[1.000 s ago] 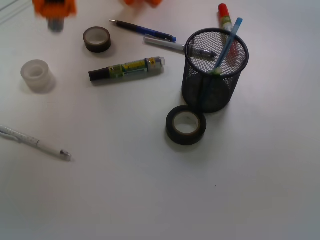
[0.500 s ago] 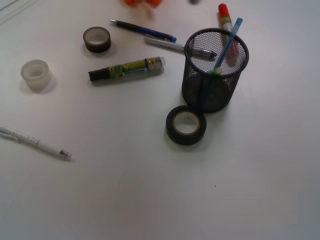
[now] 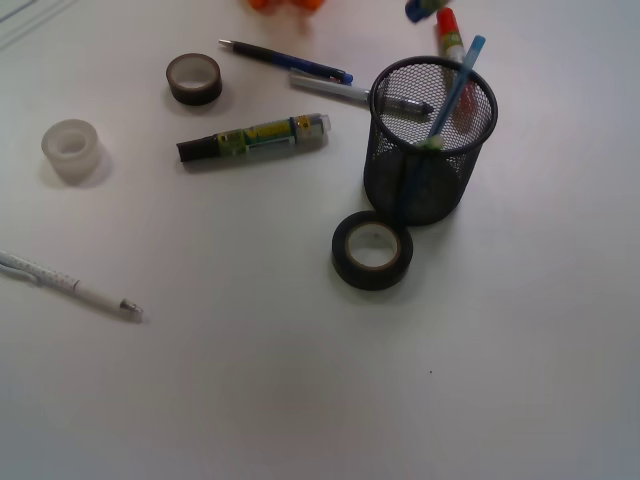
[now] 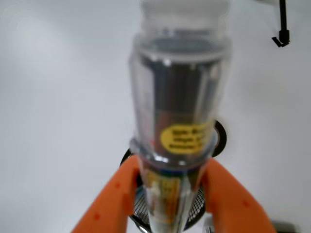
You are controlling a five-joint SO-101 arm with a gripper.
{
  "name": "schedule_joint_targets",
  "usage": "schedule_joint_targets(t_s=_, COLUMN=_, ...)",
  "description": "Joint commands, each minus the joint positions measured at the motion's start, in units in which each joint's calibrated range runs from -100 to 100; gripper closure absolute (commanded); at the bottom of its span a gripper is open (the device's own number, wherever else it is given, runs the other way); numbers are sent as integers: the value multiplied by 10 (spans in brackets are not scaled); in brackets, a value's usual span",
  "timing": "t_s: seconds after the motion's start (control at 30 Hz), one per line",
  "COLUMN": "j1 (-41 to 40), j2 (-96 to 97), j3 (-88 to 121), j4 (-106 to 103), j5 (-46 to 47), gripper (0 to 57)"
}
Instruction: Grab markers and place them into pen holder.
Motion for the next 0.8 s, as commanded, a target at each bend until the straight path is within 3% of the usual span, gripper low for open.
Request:
schedule_joint_targets(t_s=0.0, j1=-12, j2=-79, j3=193, j4=-179, j5=2, gripper=570)
schedule_joint_targets(t_s=0.3, j1=17, j2=-255, j3=564, j4=-479, j5=0, gripper=570)
schedule_joint_targets(t_s=0.53, j1=24, j2=-283, j3=668, j4=-562, j5=4, gripper=555)
schedule_joint_targets(t_s=0.6, j1=23, j2=-283, j3=667, j4=-560, j5=5, gripper=473)
schedule_joint_targets(t_s=0.73, j1=23, j2=-291, j3=666, j4=-563, j5=31, gripper=232)
schedule_joint_targets(t_s=0.77, j1=25, j2=-292, j3=666, j4=-563, j5=35, gripper=242)
